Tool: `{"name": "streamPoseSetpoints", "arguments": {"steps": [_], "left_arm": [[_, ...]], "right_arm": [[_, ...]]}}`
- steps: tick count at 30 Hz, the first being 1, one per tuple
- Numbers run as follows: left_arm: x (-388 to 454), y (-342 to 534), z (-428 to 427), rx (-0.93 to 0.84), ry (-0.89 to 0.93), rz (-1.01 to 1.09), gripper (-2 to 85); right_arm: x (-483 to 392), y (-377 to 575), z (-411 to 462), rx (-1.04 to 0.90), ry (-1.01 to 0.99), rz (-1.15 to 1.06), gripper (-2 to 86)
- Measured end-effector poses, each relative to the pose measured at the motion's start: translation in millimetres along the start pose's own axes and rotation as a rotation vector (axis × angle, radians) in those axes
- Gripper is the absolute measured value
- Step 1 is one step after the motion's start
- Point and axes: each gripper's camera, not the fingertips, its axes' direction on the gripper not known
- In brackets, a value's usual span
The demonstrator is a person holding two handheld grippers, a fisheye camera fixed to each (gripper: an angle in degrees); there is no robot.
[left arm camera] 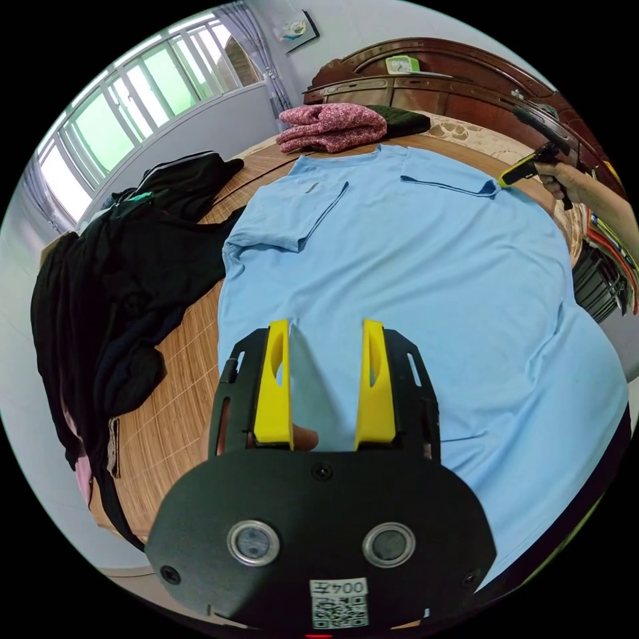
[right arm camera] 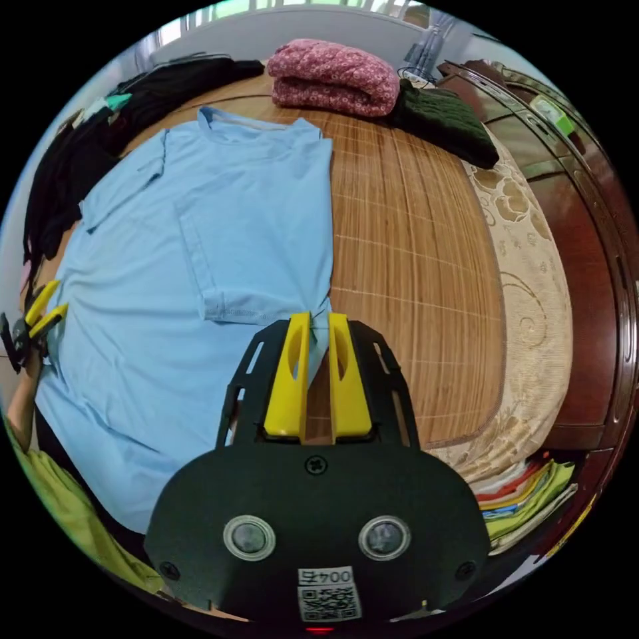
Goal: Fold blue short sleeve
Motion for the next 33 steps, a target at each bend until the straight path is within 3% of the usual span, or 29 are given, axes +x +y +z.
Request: {"name": "streamPoseSetpoints", "arguments": {"steps": [5, 9, 13, 17, 22, 26, 33], "left_arm": [[6, -2, -3, -0.001, -0.006, 0.004, 14.6], [13, -3, -6, 0.001, -0.017, 0.014, 14.1], [16, -5, -7, 0.005, -0.008, 0.02, 13.0], [17, -7, -8, -0.008, 0.051, 0.056, 8.2], [19, 6, -37, -0.086, -0.105, 0.088, 2.2], [16, 23, -22, -0.285, -0.014, 0.105, 1.3], [11, 29, -10, -0.259, -0.023, 0.109, 0.6]], "right_arm": [[-18, 15, -36, 0.134, -0.168, 0.074, 10.8], [-66, 20, -42, 0.179, -0.138, -0.032, 8.4], [-112, 27, -18, -0.006, -0.1, -0.118, 6.8], [-143, 59, -57, 0.039, -0.126, -0.037, 4.5], [-214, 112, -58, -0.071, -0.238, -0.064, 3.4], [-269, 146, -31, -0.107, -0.176, -0.022, 0.2], [-303, 176, -27, -0.07, -0.034, 0.033, -0.7]]}}
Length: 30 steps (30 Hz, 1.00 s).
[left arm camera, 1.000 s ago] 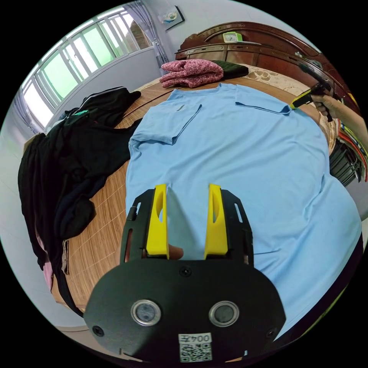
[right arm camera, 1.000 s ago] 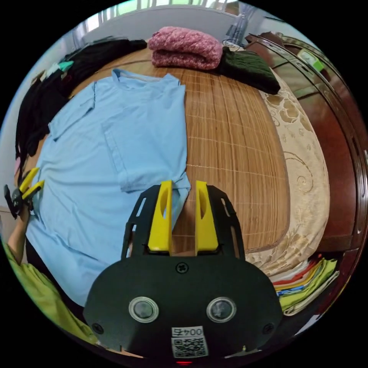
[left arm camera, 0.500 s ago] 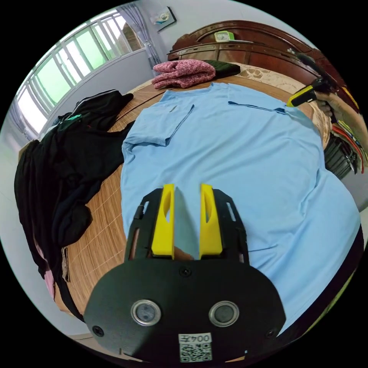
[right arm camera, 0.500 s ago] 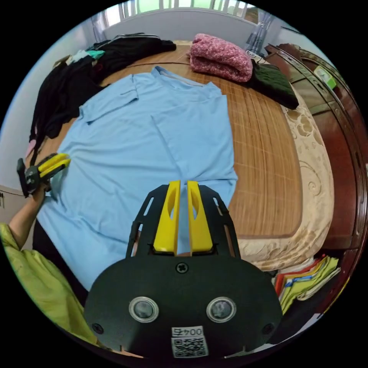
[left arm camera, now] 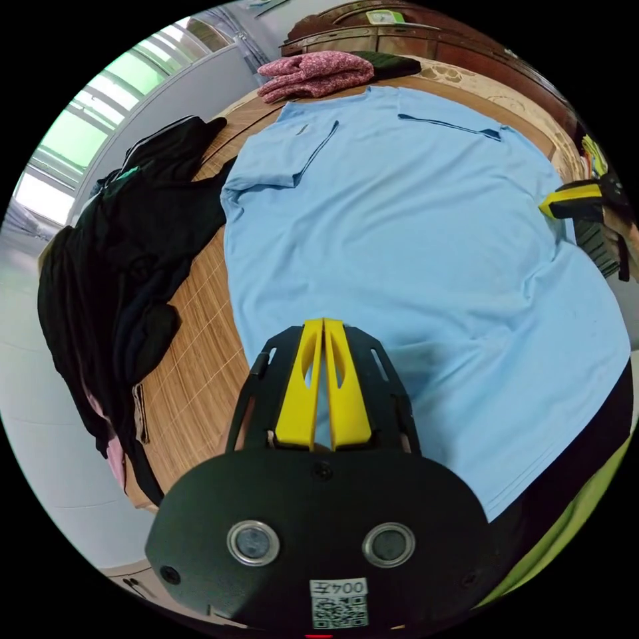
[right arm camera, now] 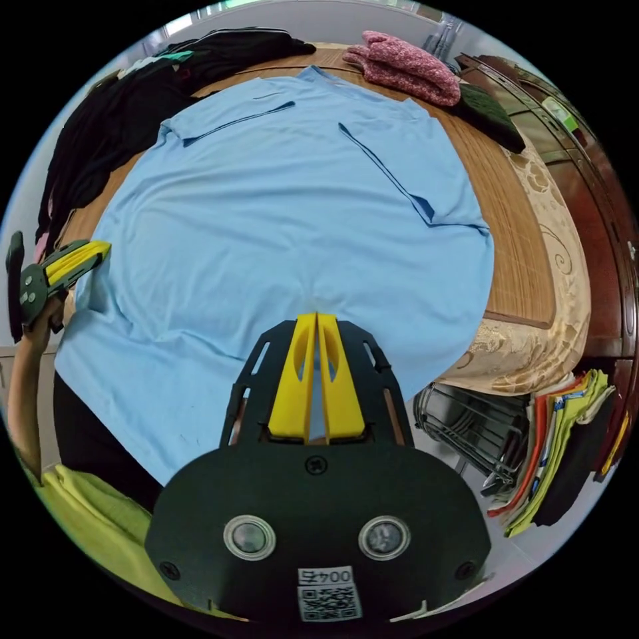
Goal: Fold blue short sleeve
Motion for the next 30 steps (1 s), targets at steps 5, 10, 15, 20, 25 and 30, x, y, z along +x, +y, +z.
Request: {"name": "streamPoseSetpoints", "arguments": {"steps": [5, 10, 15, 20, 25, 30], "left_arm": [[-13, 7, 11, 0.029, 0.039, -0.029, 0.5], [-34, 25, 28, 0.096, 0.113, -0.123, 0.6], [-46, 33, 43, 0.076, 0.083, -0.098, 1.7], [-99, 60, 48, 0.11, 0.362, -0.146, 8.8], [-179, 161, 39, 0.268, 0.563, -0.365, 20.0], [-208, 250, 49, 0.221, 0.499, -0.446, 21.0]], "right_arm": [[-20, 30, 10, 0.024, 0.102, -0.024, -0.8], [-6, 63, 19, 0.07, 0.015, 0.031, -0.7], [23, 96, 27, 0.096, -0.136, 0.124, 0.5], [73, 169, 10, 0.227, -0.416, 0.242, 8.6], [119, 257, 16, 0.285, -0.593, 0.347, 13.7], [159, 348, 40, 0.362, -0.754, 0.537, 14.5]]}}
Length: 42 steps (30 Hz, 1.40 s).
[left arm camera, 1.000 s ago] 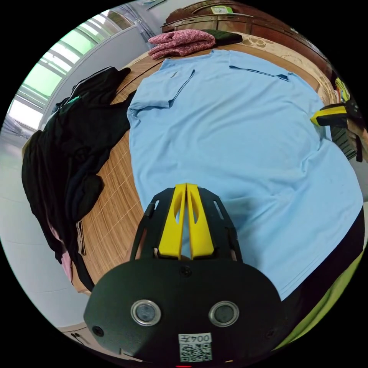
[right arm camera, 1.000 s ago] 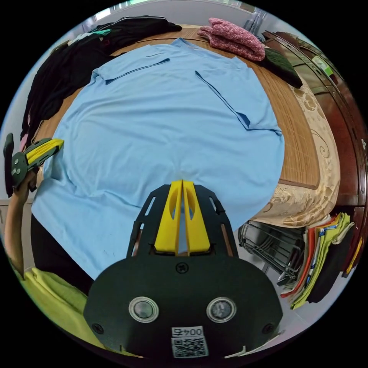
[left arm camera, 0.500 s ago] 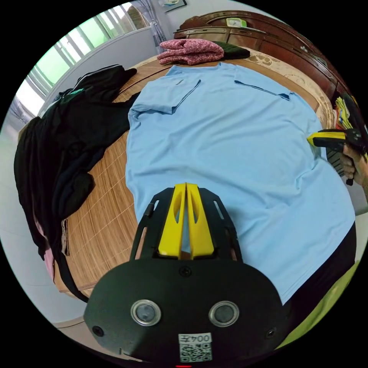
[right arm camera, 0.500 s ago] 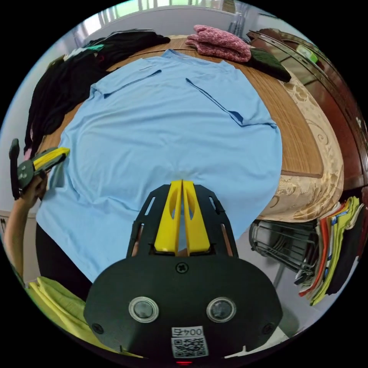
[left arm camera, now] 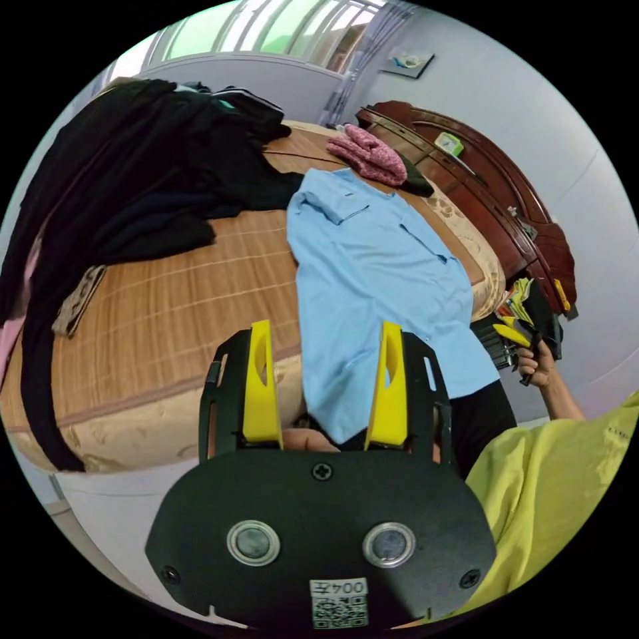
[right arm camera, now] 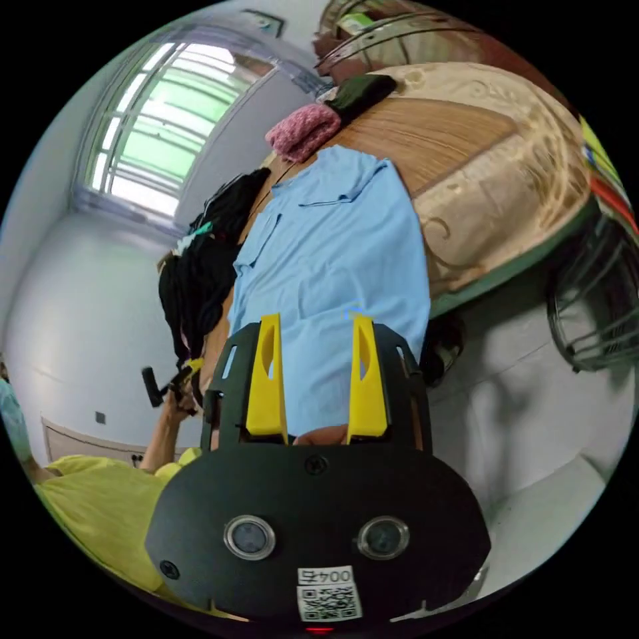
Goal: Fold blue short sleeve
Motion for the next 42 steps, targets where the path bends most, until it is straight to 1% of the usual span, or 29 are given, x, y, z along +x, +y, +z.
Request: {"name": "streamPoseSetpoints", "arguments": {"steps": [3, 5, 8, 10, 13, 19, 28, 35, 36, 42], "left_arm": [[-34, 36, 8, -0.057, 0.027, -0.06, 20.8], [-58, 54, 15, -0.068, 0.089, -0.133, 20.6], [-93, 75, 27, -0.054, 0.226, -0.239, 20.2], [-117, 86, 40, -0.055, 0.334, -0.308, 19.4], [-142, 99, 57, -0.065, 0.423, -0.371, 18.2], [-176, 116, 88, -0.087, 0.524, -0.417, 16.1], [-192, 113, 108, -0.103, 0.552, -0.375, 13.6], [-199, 112, 111, -0.102, 0.53, -0.35, 12.2], [-201, 112, 112, -0.108, 0.525, -0.348, 11.8], [-209, 115, 112, -0.104, 0.502, -0.365, 8.3]], "right_arm": [[43, 27, -13, -0.005, -0.04, 0.089, 15.4], [74, 45, -22, 0.015, -0.093, 0.156, 16.0], [102, 59, -28, 0.017, -0.136, 0.196, 16.2], [111, 63, -29, 0.006, -0.147, 0.191, 16.0], [118, 65, -30, -0.01, -0.145, 0.149, 14.7], [140, 73, -33, -0.029, -0.128, 0.119, 13.9], [200, 88, -52, -0.024, -0.073, 0.152, 14.0], [260, 104, -43, -0.123, -0.008, 0.146, 16.1], [267, 106, -42, -0.127, -0.021, 0.157, 16.2], [342, 135, -36, -0.125, -0.237, 0.325, 17.1]]}}
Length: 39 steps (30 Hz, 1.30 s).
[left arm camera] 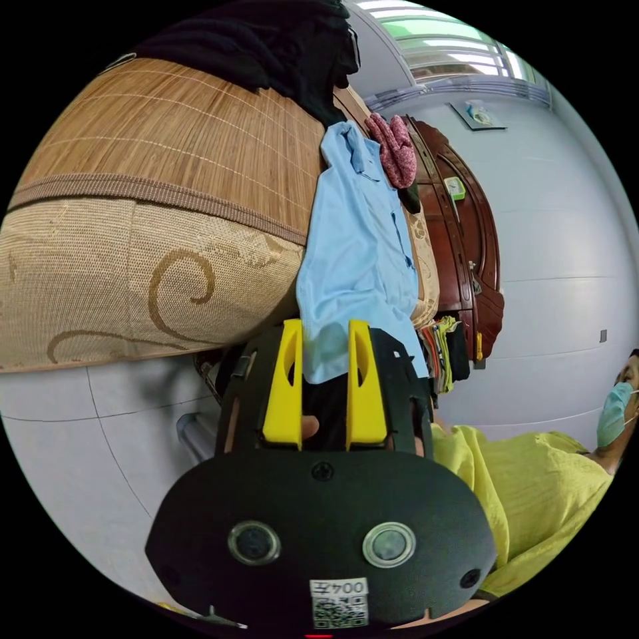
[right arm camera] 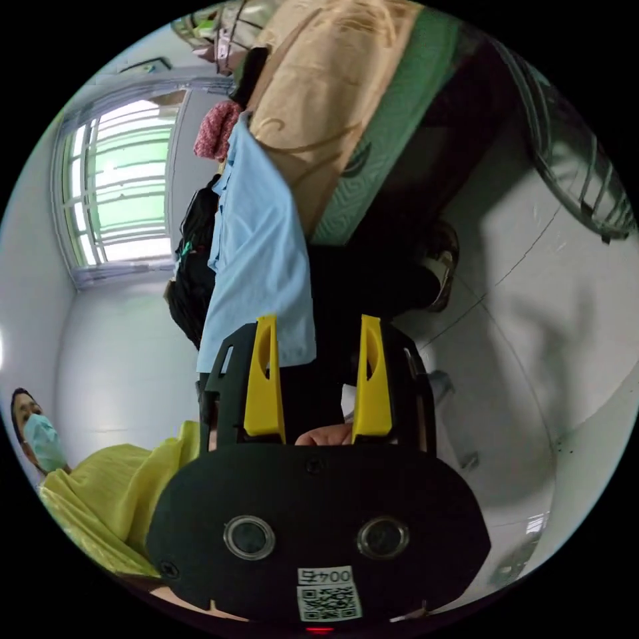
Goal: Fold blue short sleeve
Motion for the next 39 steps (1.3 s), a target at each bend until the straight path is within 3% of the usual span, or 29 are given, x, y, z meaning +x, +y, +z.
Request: {"name": "streamPoseSetpoints", "arguments": {"steps": [7, 15, 20, 23, 27, 39], "left_arm": [[-5, 0, -4, 0.002, -0.032, -0.019, 3.0], [-6, -4, -8, -0.014, -0.049, -0.019, 1.8], [-14, -4, -15, -0.008, -0.034, -0.027, 1.5], [-17, -5, -25, 0.007, -0.009, -0.023, 1.3], [-17, -8, -41, 0.022, 0.02, 0.001, 1.2], [38, -42, -114, 0.093, 0.071, 0.205, 1.0]], "right_arm": [[72, 10, 4, -0.005, -0.288, 0.125, 18.3], [93, 11, 10, -0.021, -0.588, 0.083, 16.8], [88, 12, -9, 0.039, -0.635, 0.019, 3.2], [81, 16, -36, 0.148, -0.711, -0.03, -0.1], [44, 11, -73, 0.197, -0.715, -0.146, -0.7], [-168, -1, -169, 0.242, -0.417, -0.535, -0.9]]}}
